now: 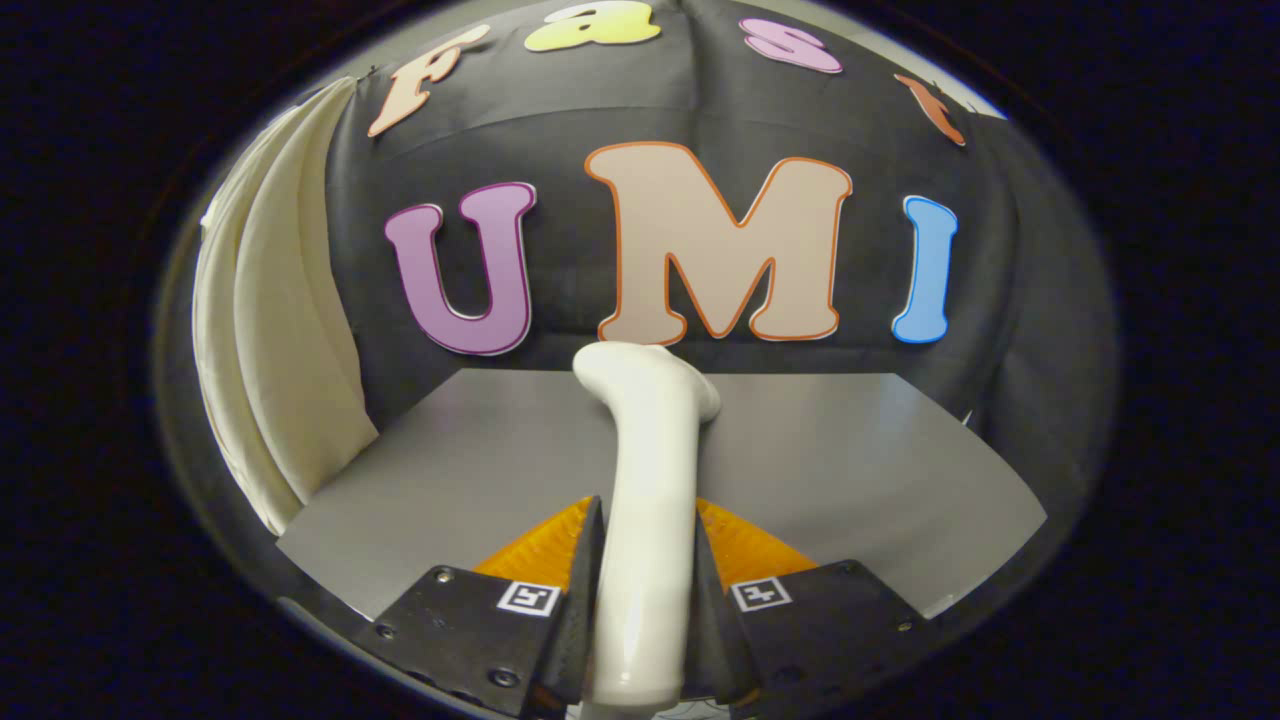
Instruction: Iron the clothes twice with a garment steamer, once on the left side and once on the right side.
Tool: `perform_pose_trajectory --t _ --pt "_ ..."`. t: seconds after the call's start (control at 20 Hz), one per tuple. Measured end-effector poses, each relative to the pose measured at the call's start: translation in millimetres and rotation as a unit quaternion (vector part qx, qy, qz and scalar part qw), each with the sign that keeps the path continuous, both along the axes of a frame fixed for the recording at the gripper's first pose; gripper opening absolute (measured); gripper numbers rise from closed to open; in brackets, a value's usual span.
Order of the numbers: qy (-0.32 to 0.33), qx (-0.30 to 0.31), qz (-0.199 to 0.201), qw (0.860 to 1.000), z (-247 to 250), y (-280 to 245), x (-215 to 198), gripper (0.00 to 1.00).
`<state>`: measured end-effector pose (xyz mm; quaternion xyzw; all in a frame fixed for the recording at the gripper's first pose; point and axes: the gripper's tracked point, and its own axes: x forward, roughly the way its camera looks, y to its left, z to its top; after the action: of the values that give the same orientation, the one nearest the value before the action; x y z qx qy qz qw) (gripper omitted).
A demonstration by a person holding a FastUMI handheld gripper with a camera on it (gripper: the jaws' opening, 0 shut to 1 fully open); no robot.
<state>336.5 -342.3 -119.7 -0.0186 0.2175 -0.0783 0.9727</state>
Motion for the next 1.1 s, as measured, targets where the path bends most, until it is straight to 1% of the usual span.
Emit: perform_pose_trajectory --t 0.1,0.2,0.25,0.35,0.5,0.6,0.75,0.85,1.1 --pt "0.007 0.016 -0.007 1.000 0 4 -4 0.42" --pt "0.012 0.025 -0.012 1.000 2 5 -5 0.38" --pt "0.000 0.027 -0.014 1.000 8 6 -6 0.38" --pt "-0.028 0.036 -0.001 0.999 21 18 -15 0.36" --pt "-0.035 0.026 0.013 0.999 24 40 -37 0.35" --pt "-0.047 0.024 0.010 0.999 31 52 -54 0.35" --pt "-0.063 0.033 -0.005 0.997 45 75 -84 0.35" --pt "-0.067 0.016 -0.017 0.998 55 94 -109 0.35" --pt "-0.084 0.009 -0.039 0.996 73 157 -170 0.35"
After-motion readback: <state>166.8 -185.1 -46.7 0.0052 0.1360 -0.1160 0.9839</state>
